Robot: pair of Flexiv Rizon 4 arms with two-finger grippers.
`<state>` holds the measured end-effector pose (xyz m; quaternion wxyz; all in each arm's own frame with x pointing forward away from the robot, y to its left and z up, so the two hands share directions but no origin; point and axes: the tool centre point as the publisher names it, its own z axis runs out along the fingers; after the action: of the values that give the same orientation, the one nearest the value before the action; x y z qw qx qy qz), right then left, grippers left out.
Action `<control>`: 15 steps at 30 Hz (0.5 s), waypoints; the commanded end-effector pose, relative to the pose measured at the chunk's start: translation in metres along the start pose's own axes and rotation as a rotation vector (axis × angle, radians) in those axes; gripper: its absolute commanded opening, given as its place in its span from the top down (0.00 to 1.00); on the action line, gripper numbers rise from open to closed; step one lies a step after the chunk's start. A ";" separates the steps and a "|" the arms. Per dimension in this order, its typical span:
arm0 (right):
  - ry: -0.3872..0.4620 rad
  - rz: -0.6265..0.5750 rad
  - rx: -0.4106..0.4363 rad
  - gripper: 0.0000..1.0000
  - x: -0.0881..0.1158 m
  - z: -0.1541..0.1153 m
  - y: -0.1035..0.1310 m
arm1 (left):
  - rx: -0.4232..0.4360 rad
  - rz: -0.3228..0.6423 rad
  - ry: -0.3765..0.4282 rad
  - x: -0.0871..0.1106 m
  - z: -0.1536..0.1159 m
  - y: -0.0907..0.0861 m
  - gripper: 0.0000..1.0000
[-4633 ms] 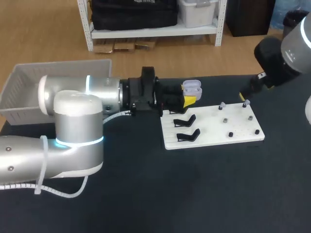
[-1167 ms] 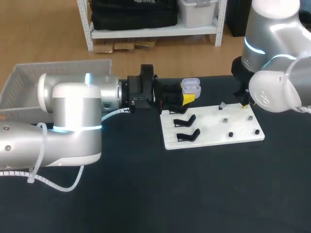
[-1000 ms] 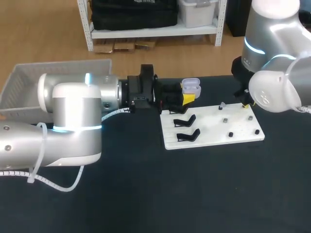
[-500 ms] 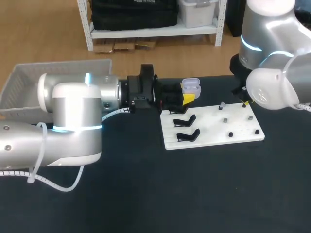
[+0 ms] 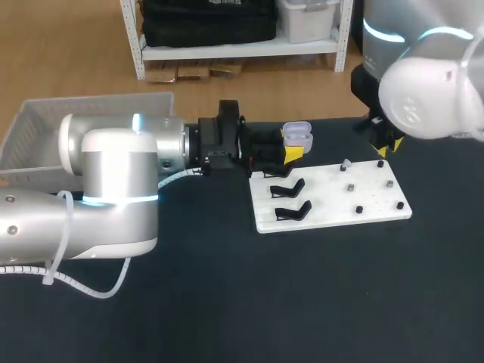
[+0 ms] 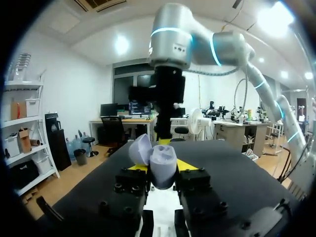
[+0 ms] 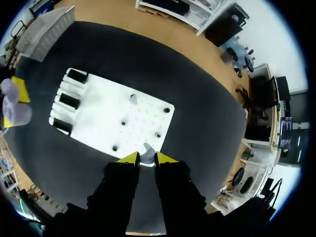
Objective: Pick up each earbud case from the left stands, insert the matching earbuds, close the lid, and place the case in the box.
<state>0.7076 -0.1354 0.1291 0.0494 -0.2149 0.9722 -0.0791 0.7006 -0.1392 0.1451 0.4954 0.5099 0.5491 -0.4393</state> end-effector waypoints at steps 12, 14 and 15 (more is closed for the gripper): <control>-0.021 0.038 0.122 1.00 0.052 -0.067 0.033 | -0.008 0.005 -0.009 0.002 0.001 -0.001 1.00; -0.021 0.038 0.122 1.00 0.052 -0.067 0.033 | -0.008 0.005 -0.009 0.002 0.001 -0.001 1.00; -0.021 0.038 0.122 1.00 0.052 -0.067 0.033 | -0.008 0.005 -0.009 0.002 0.001 -0.001 1.00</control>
<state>0.6432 -0.1154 0.1867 0.0658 -0.1936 0.9692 -0.1375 0.7007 -0.1392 0.1451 0.4954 0.5099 0.5491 -0.4393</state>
